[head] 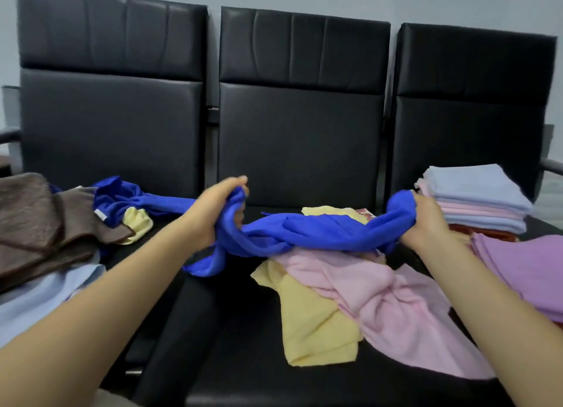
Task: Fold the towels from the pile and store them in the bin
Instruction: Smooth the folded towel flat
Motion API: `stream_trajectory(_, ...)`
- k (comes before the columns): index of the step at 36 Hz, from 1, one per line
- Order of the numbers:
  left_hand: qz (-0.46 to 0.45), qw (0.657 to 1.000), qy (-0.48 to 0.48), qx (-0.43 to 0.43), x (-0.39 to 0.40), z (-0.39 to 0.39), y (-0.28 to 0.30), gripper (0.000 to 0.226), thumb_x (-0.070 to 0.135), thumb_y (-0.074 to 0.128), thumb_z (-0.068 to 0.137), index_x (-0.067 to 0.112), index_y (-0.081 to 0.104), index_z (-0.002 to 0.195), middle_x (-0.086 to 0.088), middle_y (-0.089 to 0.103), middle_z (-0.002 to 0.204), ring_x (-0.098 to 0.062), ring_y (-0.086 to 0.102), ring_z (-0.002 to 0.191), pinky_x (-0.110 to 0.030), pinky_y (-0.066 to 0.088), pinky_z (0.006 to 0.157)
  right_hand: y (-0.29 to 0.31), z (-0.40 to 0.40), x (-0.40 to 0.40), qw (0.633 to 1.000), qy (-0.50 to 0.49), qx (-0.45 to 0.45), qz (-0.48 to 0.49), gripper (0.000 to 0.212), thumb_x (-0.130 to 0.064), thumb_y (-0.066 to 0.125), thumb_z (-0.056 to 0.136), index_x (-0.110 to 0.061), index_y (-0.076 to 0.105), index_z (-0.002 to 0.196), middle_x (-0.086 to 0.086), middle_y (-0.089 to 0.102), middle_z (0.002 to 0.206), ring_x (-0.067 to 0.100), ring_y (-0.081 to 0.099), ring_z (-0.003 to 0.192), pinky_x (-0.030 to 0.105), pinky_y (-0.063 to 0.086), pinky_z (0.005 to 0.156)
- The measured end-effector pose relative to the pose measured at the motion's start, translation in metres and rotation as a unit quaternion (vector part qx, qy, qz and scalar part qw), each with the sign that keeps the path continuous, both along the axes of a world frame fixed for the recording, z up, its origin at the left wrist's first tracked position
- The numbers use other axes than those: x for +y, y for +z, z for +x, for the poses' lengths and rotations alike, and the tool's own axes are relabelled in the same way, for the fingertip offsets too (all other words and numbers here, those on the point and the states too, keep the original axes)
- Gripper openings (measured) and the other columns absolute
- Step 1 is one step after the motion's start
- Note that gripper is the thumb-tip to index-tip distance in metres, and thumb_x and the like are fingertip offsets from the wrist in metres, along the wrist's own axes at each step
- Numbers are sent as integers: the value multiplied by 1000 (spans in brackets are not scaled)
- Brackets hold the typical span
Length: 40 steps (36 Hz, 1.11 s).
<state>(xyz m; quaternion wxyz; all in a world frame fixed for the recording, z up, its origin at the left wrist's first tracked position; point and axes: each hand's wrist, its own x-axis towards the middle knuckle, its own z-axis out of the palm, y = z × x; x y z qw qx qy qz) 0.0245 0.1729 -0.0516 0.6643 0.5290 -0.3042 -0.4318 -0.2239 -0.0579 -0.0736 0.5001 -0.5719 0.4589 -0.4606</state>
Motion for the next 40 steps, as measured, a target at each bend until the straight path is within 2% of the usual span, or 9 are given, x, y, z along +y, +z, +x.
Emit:
stream_trajectory(2,77,992,-57,-85,-3,-11,-15,39,31,50,97,16,47,62,2,42,43,-8,41,35,-16,35,37,-18,-9,15,994,-29,-69,78,25,-20,47,100,-13,49,76,-7,64,51,7,60,45,23,51,55)
stream_trajectory(7,200,915,-108,-332,-10,-33,-54,31,37,57,95,21,67,70,10,65,70,-6,58,71,-20,44,69,-44,-12,31,980,59,179,59,35,-8,55,95,-21,41,65,0,46,69,14,44,71,22,35,57)
stream_trajectory(11,186,919,-65,-341,-20,-40,-61,29,33,49,99,17,63,80,5,57,75,-12,52,69,-20,47,59,-35,-20,49,984,109,140,23,19,-19,55,98,-21,60,79,4,61,84,22,55,79,31,47,73)
stream_trajectory(15,96,921,62,-373,-33,-37,-64,24,32,50,98,13,63,92,6,61,83,-10,54,75,-29,48,73,-11,-24,63,988,96,90,-80,24,-22,57,96,-22,67,74,1,66,83,21,58,82,36,46,81)
stream_trajectory(21,87,896,80,-427,-61,-36,-62,45,46,50,95,19,54,132,1,57,127,-15,50,120,-32,41,103,22,-36,100,972,176,-3,-157,23,-38,58,90,-25,69,74,14,62,77,29,52,68,41,39,58)
stream_trajectory(25,126,888,32,-442,-73,-43,-71,46,52,58,89,15,62,116,8,60,102,-10,56,98,-32,46,89,19,-36,100,969,192,-20,-153,26,-30,57,95,-24,69,73,14,62,75,33,51,66,52,40,57)
stream_trajectory(31,133,879,19,-458,-73,-49,-74,35,39,65,88,15,48,69,3,45,66,-12,41,61,-26,34,58,2,-39,77,980,160,14,-119,33,-22,55,99,-30,74,73,-4,69,75,21,58,83,36,45,77)
stream_trajectory(37,19,884,79,-461,-65,-49,-69,26,27,62,92,22,64,67,12,60,83,-10,52,91,-26,42,85,-16,-40,53,988,86,80,-98,28,-22,55,99,-16,71,76,6,69,86,22,58,85,38,47,83)
stream_trajectory(40,-3,948,68,-310,-61,-56,-53,28,24,55,95,4,62,76,4,53,74,-12,46,74,-28,38,71,-23,-40,46,971,66,175,-146,30,-20,51,99,0,61,79,10,60,78,20,49,74,33,36,68)
